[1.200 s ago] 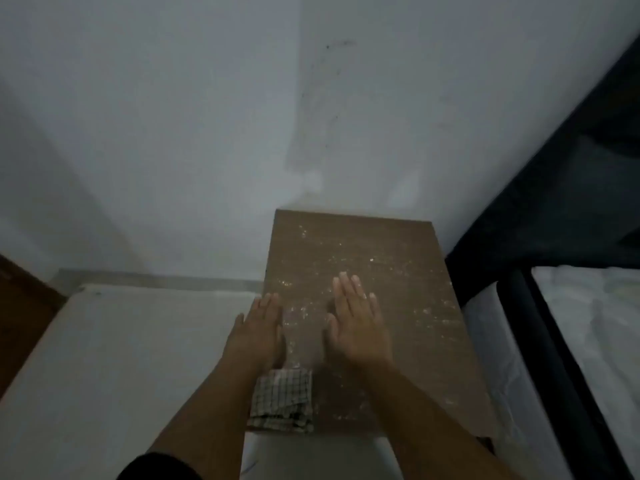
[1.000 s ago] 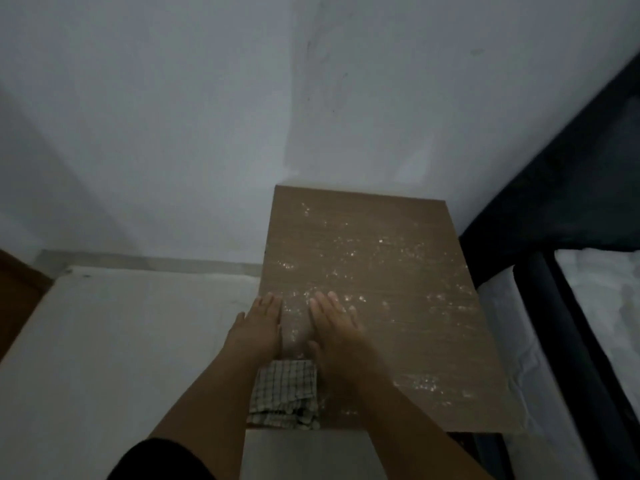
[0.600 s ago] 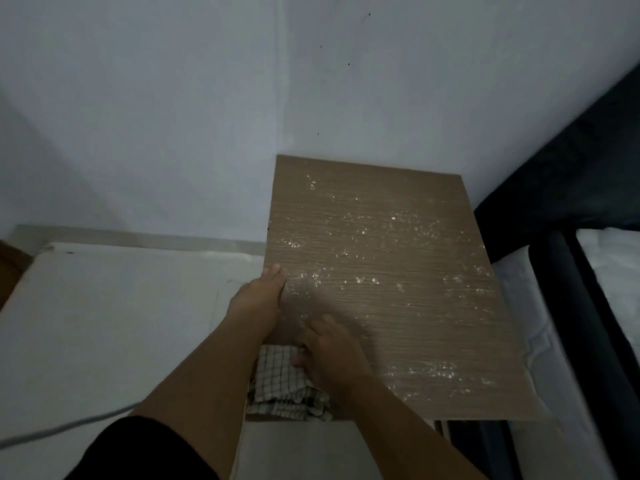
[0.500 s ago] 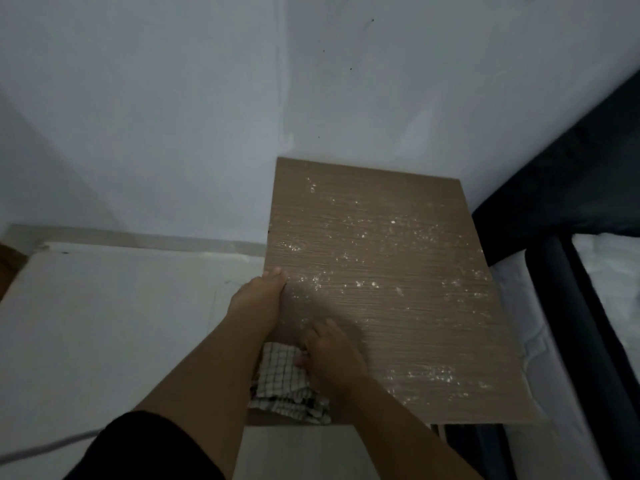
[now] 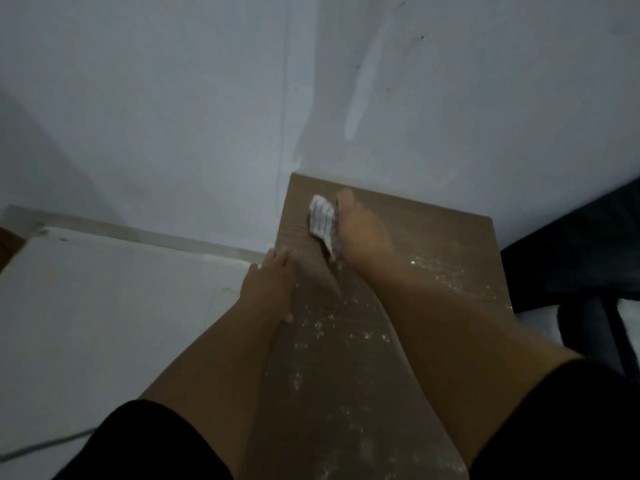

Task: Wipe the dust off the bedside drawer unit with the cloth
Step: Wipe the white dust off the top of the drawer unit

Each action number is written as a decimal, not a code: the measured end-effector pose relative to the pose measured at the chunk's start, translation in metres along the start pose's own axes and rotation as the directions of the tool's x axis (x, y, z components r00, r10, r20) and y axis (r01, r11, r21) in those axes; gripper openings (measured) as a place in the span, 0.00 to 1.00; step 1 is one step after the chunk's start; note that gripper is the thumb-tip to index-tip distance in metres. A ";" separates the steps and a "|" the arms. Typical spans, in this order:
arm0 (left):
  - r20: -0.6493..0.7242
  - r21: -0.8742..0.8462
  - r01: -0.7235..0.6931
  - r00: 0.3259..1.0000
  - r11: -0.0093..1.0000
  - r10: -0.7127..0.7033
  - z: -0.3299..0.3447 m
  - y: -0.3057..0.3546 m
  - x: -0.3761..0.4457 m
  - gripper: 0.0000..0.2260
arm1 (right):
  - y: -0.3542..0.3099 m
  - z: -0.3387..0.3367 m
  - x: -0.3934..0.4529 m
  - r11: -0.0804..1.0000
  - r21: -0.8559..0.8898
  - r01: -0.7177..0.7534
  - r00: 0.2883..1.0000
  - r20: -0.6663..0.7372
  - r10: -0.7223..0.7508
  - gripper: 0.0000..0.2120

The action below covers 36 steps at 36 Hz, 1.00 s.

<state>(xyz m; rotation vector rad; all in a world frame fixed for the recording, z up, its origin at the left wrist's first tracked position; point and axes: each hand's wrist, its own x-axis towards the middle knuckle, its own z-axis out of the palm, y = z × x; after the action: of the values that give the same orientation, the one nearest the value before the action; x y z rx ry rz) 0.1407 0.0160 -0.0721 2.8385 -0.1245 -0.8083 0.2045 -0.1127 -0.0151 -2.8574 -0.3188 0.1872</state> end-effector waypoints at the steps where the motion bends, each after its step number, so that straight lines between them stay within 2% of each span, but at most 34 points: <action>1: 0.011 0.000 0.006 1.000 1.000 -0.006 -0.002 0.001 0.006 0.49 | 0.000 -0.001 0.015 0.999 -0.031 0.022 0.999 -0.043 -0.023 0.15; 5: 0.083 0.014 0.058 0.995 0.998 -0.059 -0.004 0.005 0.025 0.56 | 0.002 0.010 0.068 0.991 -0.101 0.093 0.992 -0.073 -0.100 0.21; 12: 0.138 0.004 0.084 0.987 0.996 -0.084 -0.005 0.008 0.033 0.55 | 0.007 0.052 0.119 0.984 -0.133 0.121 0.993 0.014 -0.120 0.21; 17: 0.096 -0.035 0.101 0.991 0.994 -0.097 -0.005 0.015 0.033 0.45 | 0.009 0.066 0.128 0.987 -0.103 0.120 0.993 0.004 -0.121 0.23; 19: 0.085 -0.040 0.102 0.991 0.994 -0.098 -0.004 0.015 0.033 0.44 | 0.009 0.068 0.129 0.990 -0.075 0.123 0.992 0.014 -0.122 0.24; 25: 0.120 -0.001 0.097 0.988 0.995 -0.096 -0.005 0.010 0.030 0.53 | 0.008 0.066 0.126 0.996 -0.027 0.091 0.995 0.033 -0.090 0.17; 27: 0.100 0.012 0.108 0.989 0.994 -0.108 -0.004 0.012 0.027 0.53 | 0.006 0.067 0.117 0.994 -0.009 0.104 0.993 0.055 -0.104 0.17; 29: 0.038 -0.019 0.142 0.989 0.990 -0.141 -0.001 0.015 0.022 0.48 | 0.004 0.070 0.102 0.991 0.038 0.129 0.989 0.068 -0.131 0.17; 32: -0.073 -0.080 0.220 0.971 0.972 -0.226 0.005 0.016 0.012 0.42 | 0.000 0.077 0.072 0.988 0.137 0.065 0.994 0.083 -0.077 0.14; 36: -0.142 -0.232 0.304 0.929 0.924 -0.341 0.016 0.010 -0.010 0.47 | -0.007 0.084 0.019 0.979 0.199 0.045 0.990 0.122 -0.070 0.06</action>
<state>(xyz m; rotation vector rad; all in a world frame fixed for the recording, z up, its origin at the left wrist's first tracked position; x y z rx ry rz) 0.1236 0.0046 -0.0786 2.7483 0.4413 -0.5734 0.2084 -0.0814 -0.0951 -2.6437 -0.3857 0.3711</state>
